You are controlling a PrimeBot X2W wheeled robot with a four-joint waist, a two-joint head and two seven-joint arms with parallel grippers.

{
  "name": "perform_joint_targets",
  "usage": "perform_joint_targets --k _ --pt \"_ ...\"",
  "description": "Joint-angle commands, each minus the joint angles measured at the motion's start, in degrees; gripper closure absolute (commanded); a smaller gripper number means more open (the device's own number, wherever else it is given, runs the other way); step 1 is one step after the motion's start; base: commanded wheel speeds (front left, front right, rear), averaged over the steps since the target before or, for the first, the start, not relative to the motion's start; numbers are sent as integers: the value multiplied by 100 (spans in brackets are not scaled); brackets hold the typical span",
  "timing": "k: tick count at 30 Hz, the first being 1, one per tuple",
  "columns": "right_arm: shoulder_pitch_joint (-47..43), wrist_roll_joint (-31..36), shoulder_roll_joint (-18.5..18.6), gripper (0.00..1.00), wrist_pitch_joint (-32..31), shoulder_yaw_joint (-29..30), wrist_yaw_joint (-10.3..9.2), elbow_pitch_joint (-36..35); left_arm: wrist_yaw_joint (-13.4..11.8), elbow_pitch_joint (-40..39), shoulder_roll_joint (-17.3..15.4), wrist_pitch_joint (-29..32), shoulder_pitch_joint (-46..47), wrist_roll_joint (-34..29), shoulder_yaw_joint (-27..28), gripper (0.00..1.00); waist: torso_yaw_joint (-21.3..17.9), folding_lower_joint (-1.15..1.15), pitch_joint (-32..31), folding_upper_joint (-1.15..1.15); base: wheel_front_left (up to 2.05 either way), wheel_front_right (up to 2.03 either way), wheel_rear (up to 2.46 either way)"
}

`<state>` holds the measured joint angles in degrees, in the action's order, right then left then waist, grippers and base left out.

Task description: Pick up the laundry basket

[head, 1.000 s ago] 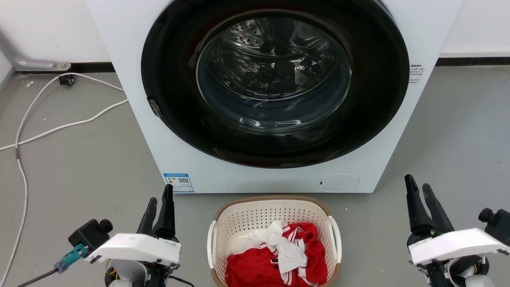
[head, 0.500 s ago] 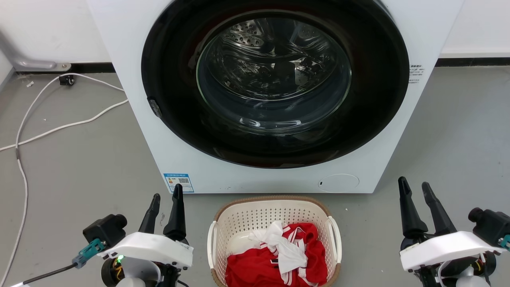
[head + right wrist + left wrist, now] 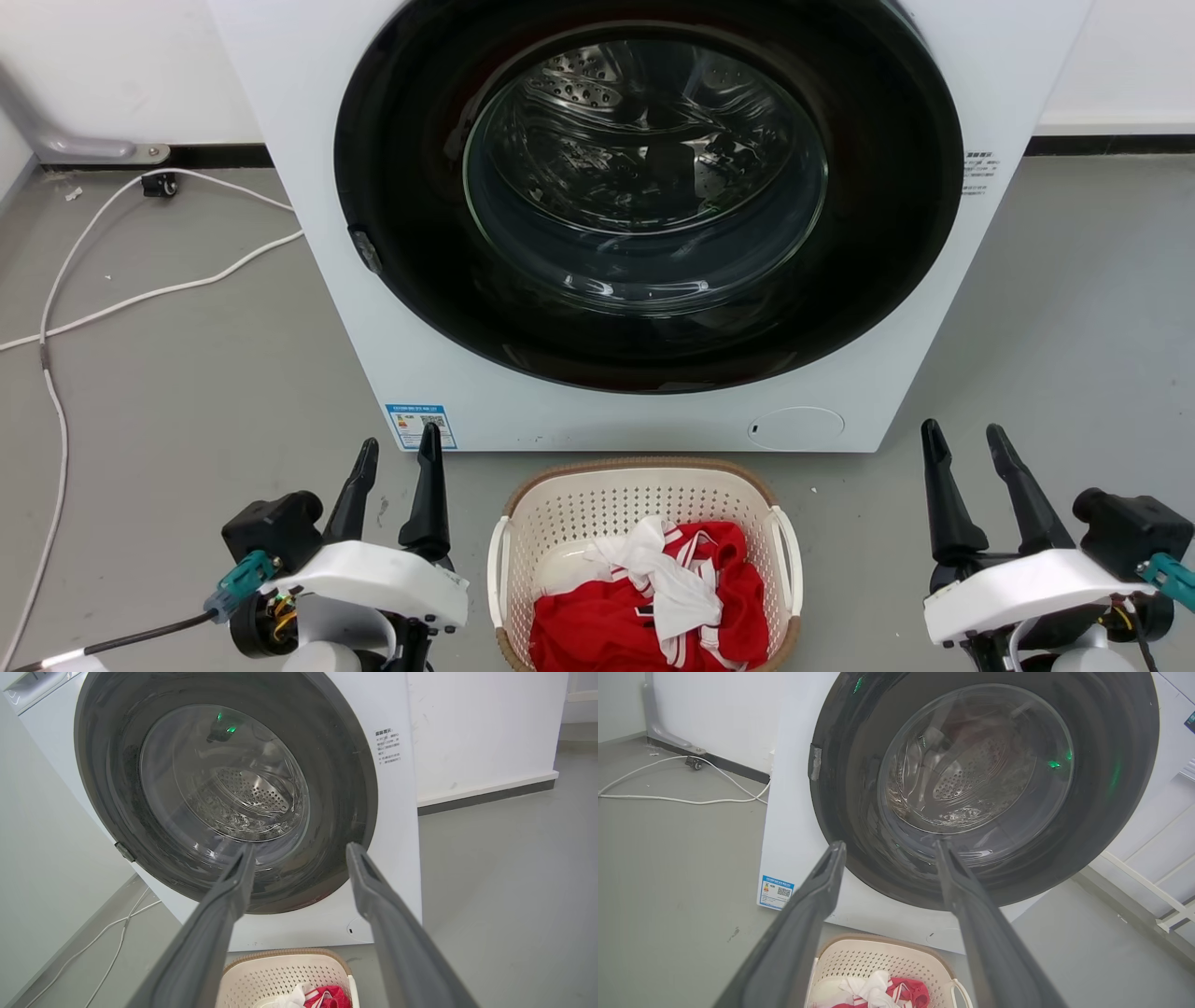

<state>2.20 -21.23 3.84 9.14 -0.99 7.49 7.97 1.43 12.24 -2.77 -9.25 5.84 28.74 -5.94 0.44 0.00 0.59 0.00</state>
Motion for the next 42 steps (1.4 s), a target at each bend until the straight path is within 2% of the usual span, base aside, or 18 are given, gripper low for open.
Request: perform_joint_targets --k 1,14,42 --pt "-15 203 -9 0 72 -6 0 -18 -21 -58 -16 -57 98 -182 -23 0 0 0 -5 0 0 0 0" --pt "-60 991 -45 0 165 -3 0 -13 -94 -51 -16 -227 99 -954 -67 0 1 0 10 0 0 0 0" --pt "-115 2269 -91 0 328 -17 -1 5 -246 -6 -16 -535 74 -2130 -143 0 -2 0 37 0 0 0 0"
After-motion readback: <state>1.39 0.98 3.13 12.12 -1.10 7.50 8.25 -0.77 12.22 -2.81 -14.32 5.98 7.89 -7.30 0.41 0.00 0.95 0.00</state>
